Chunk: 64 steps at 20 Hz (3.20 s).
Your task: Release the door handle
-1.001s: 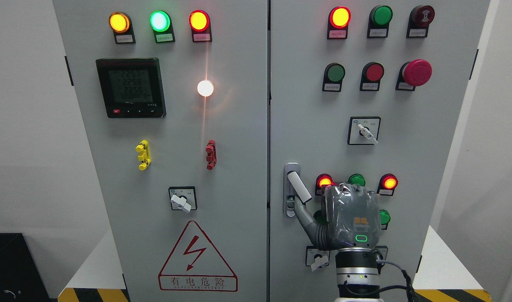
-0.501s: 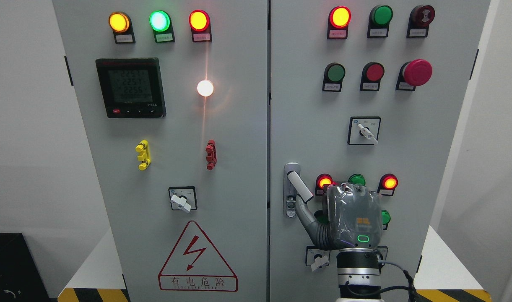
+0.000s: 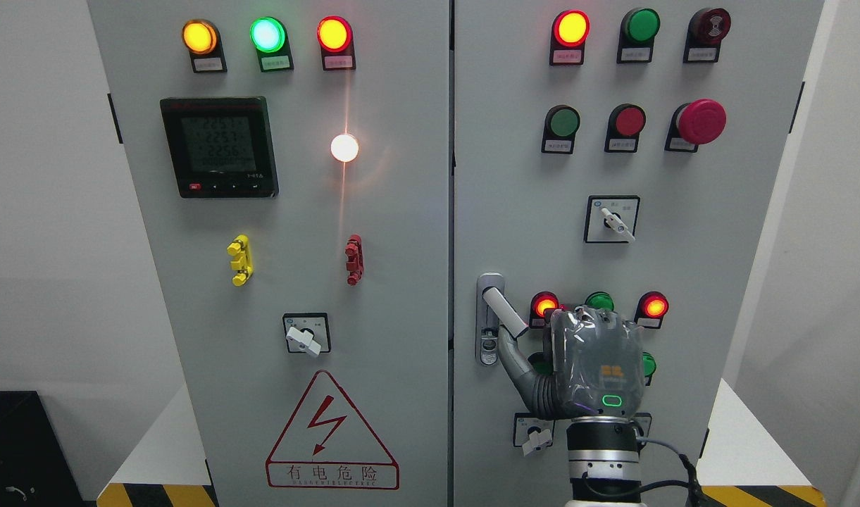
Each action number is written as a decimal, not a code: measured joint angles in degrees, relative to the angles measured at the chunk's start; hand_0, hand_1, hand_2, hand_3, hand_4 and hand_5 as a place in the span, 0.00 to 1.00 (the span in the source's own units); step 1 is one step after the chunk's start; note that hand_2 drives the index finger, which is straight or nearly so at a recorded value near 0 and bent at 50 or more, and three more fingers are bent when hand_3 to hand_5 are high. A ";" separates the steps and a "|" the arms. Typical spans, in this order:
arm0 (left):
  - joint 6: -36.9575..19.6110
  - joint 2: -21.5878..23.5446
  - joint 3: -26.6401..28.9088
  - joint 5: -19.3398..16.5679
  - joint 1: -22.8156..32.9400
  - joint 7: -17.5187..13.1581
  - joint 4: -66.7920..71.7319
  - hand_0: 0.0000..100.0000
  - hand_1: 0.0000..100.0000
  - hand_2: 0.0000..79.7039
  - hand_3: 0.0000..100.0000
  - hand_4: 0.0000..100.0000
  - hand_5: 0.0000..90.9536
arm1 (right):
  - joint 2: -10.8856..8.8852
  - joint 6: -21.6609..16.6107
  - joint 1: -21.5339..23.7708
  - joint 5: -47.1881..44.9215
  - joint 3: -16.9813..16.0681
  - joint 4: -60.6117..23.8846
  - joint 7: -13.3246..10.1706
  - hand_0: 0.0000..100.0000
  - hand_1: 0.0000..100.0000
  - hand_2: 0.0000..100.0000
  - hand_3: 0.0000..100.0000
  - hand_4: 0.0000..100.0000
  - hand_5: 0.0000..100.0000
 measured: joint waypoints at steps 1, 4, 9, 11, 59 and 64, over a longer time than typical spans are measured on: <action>0.00 0.00 0.00 0.00 0.00 0.00 0.00 0.12 0.56 0.00 0.00 0.00 0.00 | 0.00 0.00 0.00 -0.01 -0.01 -0.02 -0.04 0.42 0.29 1.00 1.00 0.95 1.00; 0.00 0.00 0.00 0.00 0.00 0.00 0.00 0.12 0.56 0.00 0.00 0.00 0.00 | 0.00 0.00 0.00 -0.05 -0.11 -0.08 -0.10 0.43 0.28 1.00 1.00 0.95 1.00; 0.00 0.00 0.00 0.00 0.00 0.00 0.00 0.12 0.56 0.00 0.00 0.00 0.00 | 0.00 0.00 0.00 -0.25 -0.23 -0.12 -0.18 0.43 0.28 1.00 1.00 0.95 1.00; 0.00 0.00 0.00 0.00 0.00 0.00 0.00 0.12 0.56 0.00 0.00 0.00 0.00 | 0.00 -0.03 0.00 -0.29 -0.26 -0.14 -0.19 0.43 0.28 1.00 1.00 0.95 1.00; 0.00 0.00 0.00 0.00 0.00 0.00 0.00 0.12 0.56 0.00 0.00 0.00 0.00 | 0.00 0.02 0.00 -0.44 -1.47 -0.78 -0.47 0.44 0.28 1.00 1.00 0.95 1.00; 0.00 0.00 0.00 0.00 0.00 0.00 0.00 0.12 0.56 0.00 0.00 0.00 0.00 | 0.00 0.03 0.00 -0.48 -1.58 -0.82 -0.51 0.44 0.28 1.00 1.00 0.95 1.00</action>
